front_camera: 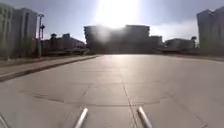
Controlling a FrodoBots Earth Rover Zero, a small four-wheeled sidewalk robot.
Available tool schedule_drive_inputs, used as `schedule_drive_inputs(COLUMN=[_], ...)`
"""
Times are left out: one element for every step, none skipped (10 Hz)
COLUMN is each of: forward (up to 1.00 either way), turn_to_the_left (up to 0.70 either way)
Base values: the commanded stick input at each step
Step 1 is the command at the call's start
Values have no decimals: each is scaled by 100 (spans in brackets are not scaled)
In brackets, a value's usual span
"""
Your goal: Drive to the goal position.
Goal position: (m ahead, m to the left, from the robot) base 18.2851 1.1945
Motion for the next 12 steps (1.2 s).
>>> schedule_drive_inputs(forward=[100, 100, 100, 100, 100, 100, 100, 100, 100, 100, 100, 100], turn_to_the_left=[-7, -14, -27, -38, -38, -36, -35, -26, -9, -2, -2, -2])
